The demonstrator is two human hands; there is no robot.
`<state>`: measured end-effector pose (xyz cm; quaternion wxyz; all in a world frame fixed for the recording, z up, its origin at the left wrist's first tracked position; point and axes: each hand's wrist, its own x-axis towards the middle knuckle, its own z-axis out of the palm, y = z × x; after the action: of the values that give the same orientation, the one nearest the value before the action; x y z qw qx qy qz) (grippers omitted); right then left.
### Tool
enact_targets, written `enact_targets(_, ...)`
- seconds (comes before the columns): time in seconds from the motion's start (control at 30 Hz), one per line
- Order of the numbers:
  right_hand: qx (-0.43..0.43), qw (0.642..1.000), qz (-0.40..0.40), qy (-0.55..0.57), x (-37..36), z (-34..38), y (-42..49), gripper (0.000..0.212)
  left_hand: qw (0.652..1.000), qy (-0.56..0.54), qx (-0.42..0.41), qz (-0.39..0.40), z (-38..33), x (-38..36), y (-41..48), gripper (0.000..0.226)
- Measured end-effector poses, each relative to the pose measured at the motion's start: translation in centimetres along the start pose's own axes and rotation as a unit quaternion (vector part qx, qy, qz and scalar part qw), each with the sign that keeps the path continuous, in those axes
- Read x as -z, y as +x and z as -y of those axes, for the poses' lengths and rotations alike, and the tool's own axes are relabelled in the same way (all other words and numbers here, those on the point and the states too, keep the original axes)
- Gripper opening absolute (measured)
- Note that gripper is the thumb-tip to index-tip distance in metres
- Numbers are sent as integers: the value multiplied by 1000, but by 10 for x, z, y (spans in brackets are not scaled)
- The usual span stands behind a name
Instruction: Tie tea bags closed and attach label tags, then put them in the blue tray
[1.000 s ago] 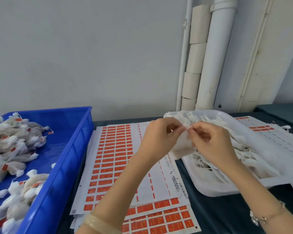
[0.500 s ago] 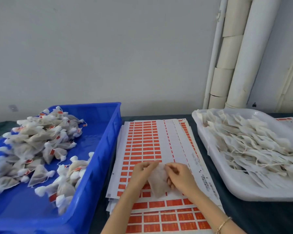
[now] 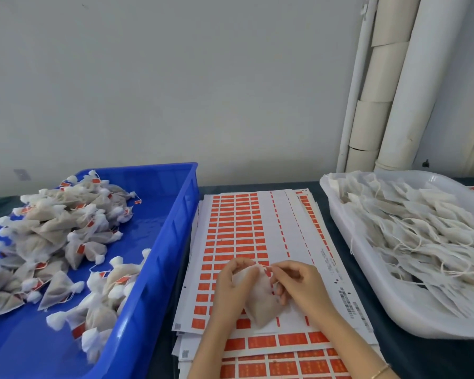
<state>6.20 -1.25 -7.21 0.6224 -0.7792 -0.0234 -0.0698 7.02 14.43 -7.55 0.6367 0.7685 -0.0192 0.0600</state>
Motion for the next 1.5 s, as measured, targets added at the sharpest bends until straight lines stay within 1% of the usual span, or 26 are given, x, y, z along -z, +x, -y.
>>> enact_targets(0.1, 9, 1000, 4, 10, 0, 1, -1, 8, 1000, 0, -19, 11, 0, -2, 0, 10)
enact_targets(0.27, -6, 1000, -9, 28, 0, 0, 2, 8, 999, 12, -30, 2, 3, -5, 3, 5)
enact_targets(0.4, -21, 998, 3, 54, 0, -1, 2, 11, 998, 5, -56, 38, 4, -6, 2, 7)
enact_targets(0.5, -25, 999, 6, 35, -2, -1, 2, 11, 996, -3, -71, 56, 3, -6, 1, 13)
enact_targets(0.6, -29, 999, -21, 28, -2, -1, 2, 11, 995, -7, -79, 64, 1, -6, -1, 16)
enact_targets(0.7, -39, 997, -60, 43, 0, -1, 3, 9, 993, -36, -84, 77, -1, -7, -4, 12)
enact_targets(0.8, -43, 995, -84, 46, 2, 0, 3, 9, 993, -49, -86, 64, -4, -8, -6, 14)
enact_targets(0.93, -54, 992, -111, 22, 5, 1, 5, 10, 993, -50, -86, 56, -5, -8, -6, 16)
enact_targets(1.03, -59, 989, -137, 7, 5, -1, 5, 10, 993, -51, -85, 66, -5, -9, -6, 17)
enact_targets(1.1, -70, 986, -153, 10, 4, 0, 5, 10, 991, -53, -88, 87, -6, -8, -6, 18)
enact_targets(1.17, -100, 982, -151, 46, 5, 2, 6, 10, 989, -41, -79, 118, -6, -8, -6, 21)
enact_targets(1.2, -121, 980, -133, 86, 7, 4, 6, 11, 989, -35, -63, 131, -5, -7, -6, 21)
enact_targets(1.27, -143, 965, -73, 206, 12, 9, 7, 14, 988, -49, -15, 144, -8, -4, -10, 16)
enact_targets(1.3, -143, 951, -49, 270, 15, 11, 8, 15, 986, -59, -3, 156, -7, -1, -10, 19)
enact_targets(1.33, -142, 934, -38, 325, 18, 12, 7, 15, 982, -64, -4, 175, -7, 0, -10, 27)
enact_targets(1.4, -140, 900, -35, 410, 23, 14, 7, 13, 971, -70, 5, 227, -9, 3, -10, 38)
enact_targets(1.5, -133, 862, -36, 487, 28, 12, 7, 16, 941, -120, 72, 307, -14, 3, -10, 36)
